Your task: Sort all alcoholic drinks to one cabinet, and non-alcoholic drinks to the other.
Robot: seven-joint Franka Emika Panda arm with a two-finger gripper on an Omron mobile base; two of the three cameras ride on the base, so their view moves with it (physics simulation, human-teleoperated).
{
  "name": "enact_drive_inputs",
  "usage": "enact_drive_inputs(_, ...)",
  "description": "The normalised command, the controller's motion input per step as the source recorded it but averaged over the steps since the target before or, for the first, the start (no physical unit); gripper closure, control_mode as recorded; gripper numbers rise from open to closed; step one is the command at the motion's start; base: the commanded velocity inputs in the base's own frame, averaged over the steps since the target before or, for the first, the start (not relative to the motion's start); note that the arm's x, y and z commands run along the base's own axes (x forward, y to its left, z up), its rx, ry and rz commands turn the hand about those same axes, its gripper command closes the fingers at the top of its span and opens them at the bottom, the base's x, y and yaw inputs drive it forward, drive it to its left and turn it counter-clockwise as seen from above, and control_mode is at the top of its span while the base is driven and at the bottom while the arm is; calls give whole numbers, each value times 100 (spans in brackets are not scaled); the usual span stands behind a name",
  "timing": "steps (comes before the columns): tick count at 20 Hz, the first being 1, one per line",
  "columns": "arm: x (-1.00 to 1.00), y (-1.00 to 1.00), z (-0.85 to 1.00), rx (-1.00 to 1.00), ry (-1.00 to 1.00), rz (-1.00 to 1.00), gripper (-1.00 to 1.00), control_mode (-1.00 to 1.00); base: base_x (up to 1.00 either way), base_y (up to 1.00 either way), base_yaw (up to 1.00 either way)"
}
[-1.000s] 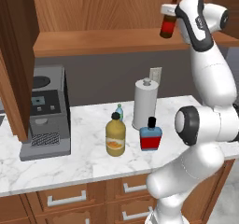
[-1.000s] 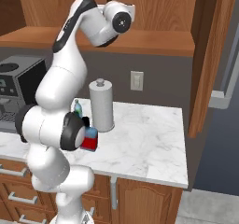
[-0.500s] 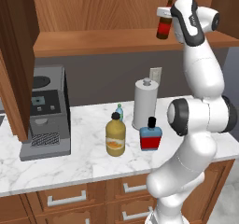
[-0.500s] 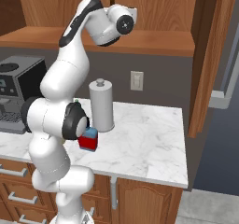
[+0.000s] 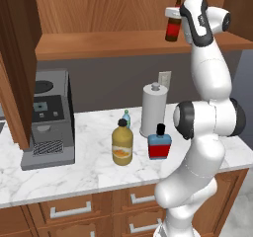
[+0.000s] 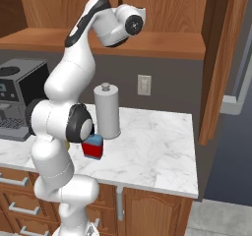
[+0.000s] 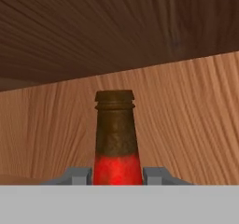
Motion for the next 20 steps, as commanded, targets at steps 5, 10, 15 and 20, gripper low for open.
enact_drive_inputs(5, 13, 0, -33, -1, 0, 0, -100, -100, 0, 0, 0)
enact_drive_inputs(10, 3, 0, -6, 0, 0, -1, -100, -100, 0, 0, 0)
enact_drive_inputs(15, -4, 0, 3, 0, 0, -2, -100, -100, 0, 0, 0)
enact_drive_inputs(20, -62, 0, 15, 0, 0, -6, -100, -100, 0, 0, 0)
